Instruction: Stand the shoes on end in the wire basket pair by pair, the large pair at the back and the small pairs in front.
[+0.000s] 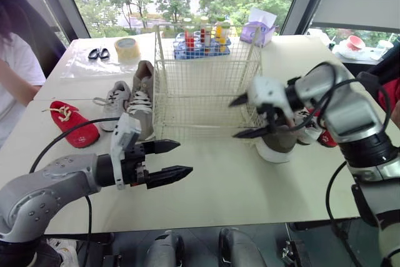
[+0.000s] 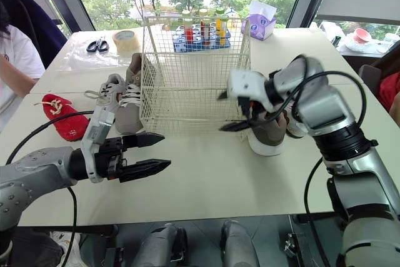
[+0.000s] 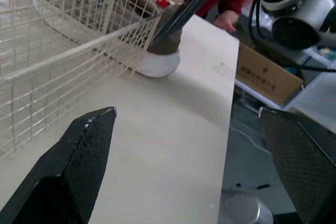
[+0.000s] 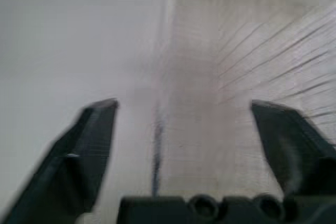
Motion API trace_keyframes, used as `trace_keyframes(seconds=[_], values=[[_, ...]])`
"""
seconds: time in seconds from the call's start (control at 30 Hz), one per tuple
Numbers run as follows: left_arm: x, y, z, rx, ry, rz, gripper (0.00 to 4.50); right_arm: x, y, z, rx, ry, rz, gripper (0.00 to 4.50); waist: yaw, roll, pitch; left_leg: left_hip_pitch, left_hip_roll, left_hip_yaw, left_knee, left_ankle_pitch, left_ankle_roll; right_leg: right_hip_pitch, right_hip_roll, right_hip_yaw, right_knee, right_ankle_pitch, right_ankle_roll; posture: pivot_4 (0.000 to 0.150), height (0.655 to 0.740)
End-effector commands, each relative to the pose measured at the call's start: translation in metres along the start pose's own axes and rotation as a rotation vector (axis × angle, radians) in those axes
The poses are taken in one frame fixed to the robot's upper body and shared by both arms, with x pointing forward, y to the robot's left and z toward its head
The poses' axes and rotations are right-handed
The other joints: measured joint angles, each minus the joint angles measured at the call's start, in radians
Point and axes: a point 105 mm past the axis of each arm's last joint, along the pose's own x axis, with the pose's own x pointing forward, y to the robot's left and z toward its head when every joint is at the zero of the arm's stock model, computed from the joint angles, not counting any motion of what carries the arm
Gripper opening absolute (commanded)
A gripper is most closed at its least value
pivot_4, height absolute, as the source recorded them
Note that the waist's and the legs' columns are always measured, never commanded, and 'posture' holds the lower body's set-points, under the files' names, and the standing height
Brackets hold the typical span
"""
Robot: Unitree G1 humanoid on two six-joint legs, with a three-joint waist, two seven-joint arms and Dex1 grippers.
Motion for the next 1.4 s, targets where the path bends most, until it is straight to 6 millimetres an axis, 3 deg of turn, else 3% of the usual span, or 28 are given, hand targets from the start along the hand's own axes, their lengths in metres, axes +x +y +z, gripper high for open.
trace_keyframes(seconds=[0.03,0.1,0.17,0.27,0.37,0.43,0.63,0.77,1.1,1.2,1.4], values=[[0.004,0.001,0.009,0.036,-0.099,0.086,4.50,-0.042,-0.006,0.034,0.007,-0.159,-0.154,4.22,0.006,0.000,0.000,0.000,0.000,0.000,0.000,0.000,0.000,0.000,0.000,0.000,0.000,0.000,0.000,0.150,0.7400],[0.009,-0.001,0.009,0.007,-0.155,0.103,4.50,-0.071,-0.020,0.044,0.141,-0.284,-0.336,4.22,0.011,-0.001,-0.001,0.000,0.000,0.000,0.000,0.000,0.000,0.001,-0.001,0.000,0.000,0.000,0.000,0.150,0.7400],[0.013,-0.005,0.006,-0.014,-0.184,0.113,4.50,-0.097,-0.029,0.033,0.266,-0.338,-0.517,4.22,0.018,-0.002,-0.001,0.001,-0.001,0.000,0.001,0.000,0.001,0.001,-0.001,0.000,0.000,0.000,0.000,0.150,0.7400],[0.018,-0.008,-0.003,-0.032,-0.189,0.133,4.50,-0.120,-0.021,-0.013,0.415,-0.297,-0.755,4.37,0.028,-0.006,-0.004,0.002,0.000,-0.002,0.001,-0.003,0.005,0.004,-0.001,-0.001,-0.001,-0.002,-0.004,0.150,0.7400],[0.023,-0.004,-0.007,-0.029,-0.201,0.202,4.50,-0.125,0.008,-0.062,0.529,-0.188,-0.872,4.37,0.034,-0.005,-0.004,0.005,-0.001,-0.003,0.001,-0.005,0.008,0.008,-0.002,-0.002,-0.002,-0.002,-0.005,0.150,0.7400],[0.025,0.003,-0.016,-0.028,-0.181,0.263,4.50,-0.125,0.028,-0.083,0.619,-0.155,-0.942,4.37,0.039,-0.003,-0.004,0.006,-0.001,-0.002,0.001,-0.005,0.008,0.008,-0.002,-0.001,-0.002,-0.002,-0.004,0.150,0.7400],[0.037,0.000,-0.038,-0.039,-0.140,0.267,4.50,-0.101,0.049,-0.094,0.686,-0.190,-1.075,4.37,0.019,0.002,-0.006,0.010,0.000,-0.001,0.000,-0.005,0.008,0.009,0.001,0.001,0.000,-0.004,-0.007,0.150,0.7400],[0.040,-0.001,-0.041,-0.050,-0.148,0.260,4.50,-0.077,0.058,-0.103,0.748,-0.198,-1.067,4.37,0.020,0.003,-0.007,0.011,0.001,-0.002,0.000,-0.005,0.008,0.009,0.001,0.001,0.000,-0.006,-0.009,0.150,0.7400],[0.034,0.009,-0.038,0.016,-0.130,0.305,4.50,-0.042,0.066,-0.147,0.896,-0.158,-1.044,4.37,0.019,0.003,-0.007,0.011,0.001,-0.002,0.000,-0.005,0.008,0.009,0.001,0.001,0.000,-0.008,-0.010,0.150,0.7400],[0.032,0.010,-0.037,0.024,-0.127,0.313,4.50,-0.036,0.071,-0.165,0.893,-0.058,-1.073,3.43,0.018,0.002,-0.008,0.011,0.001,-0.002,0.000,-0.005,0.008,0.009,0.001,0.001,0.000,-0.008,-0.010,0.150,0.7400],[0.027,0.012,-0.039,0.014,-0.106,0.308,4.50,-0.029,0.072,-0.160,0.875,-0.089,-1.073,0.97,0.018,-0.002,-0.014,0.013,0.001,-0.002,-0.001,-0.005,0.008,0.012,0.001,0.001,-0.001,-0.009,-0.009,0.150,0.7400]])
